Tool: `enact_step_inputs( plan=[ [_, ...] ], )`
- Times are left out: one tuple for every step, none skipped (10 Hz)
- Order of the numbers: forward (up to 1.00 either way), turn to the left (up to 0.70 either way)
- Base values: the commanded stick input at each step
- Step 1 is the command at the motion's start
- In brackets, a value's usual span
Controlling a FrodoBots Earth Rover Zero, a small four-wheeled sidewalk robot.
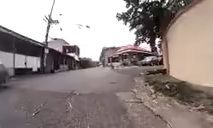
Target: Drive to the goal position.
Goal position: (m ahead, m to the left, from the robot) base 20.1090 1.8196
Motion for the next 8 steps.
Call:
enact_step_inputs(
  plan=[
    [0.7, 0.01],
    [0.7, 0.01],
    [0.7, 0.01],
    [0.7, 0.01],
    [0.7, 0.01],
    [0.7, 0.01],
    [0.7, 0.01],
    [0.7, 0.01]
  ],
)
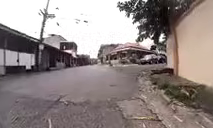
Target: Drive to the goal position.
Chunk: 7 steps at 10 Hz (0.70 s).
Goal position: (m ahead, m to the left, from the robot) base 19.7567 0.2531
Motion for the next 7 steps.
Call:
enact_step_inputs(
  plan=[
    [0.7, 0.23],
    [0.7, 0.3],
    [0.7, 0.16],
    [0.7, 0.02],
    [0.7, 0.01],
    [0.7, 0.01],
    [0.7, 0.01]
  ],
)
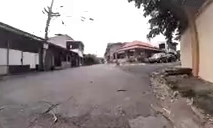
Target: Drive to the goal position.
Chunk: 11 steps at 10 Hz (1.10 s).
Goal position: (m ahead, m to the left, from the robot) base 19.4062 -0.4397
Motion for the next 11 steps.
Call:
enact_step_inputs(
  plan=[
    [0.7, 0.01],
    [0.7, 0.01],
    [0.7, 0.01],
    [0.7, 0.01],
    [0.7, 0.01],
    [0.7, 0.01],
    [0.7, 0.01],
    [0.7, 0.01],
    [0.7, 0.01],
    [0.7, 0.01],
    [0.7, 0.01]
  ],
)
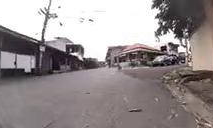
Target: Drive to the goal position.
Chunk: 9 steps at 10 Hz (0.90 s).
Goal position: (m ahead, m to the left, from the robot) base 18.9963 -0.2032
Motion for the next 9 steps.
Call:
enact_step_inputs(
  plan=[
    [0.7, 0.01],
    [0.7, 0.01],
    [0.7, 0.01],
    [0.7, 0.01],
    [0.7, 0.01],
    [0.7, 0.01],
    [0.7, 0.01],
    [0.7, 0.01],
    [0.7, 0.01]
  ],
)
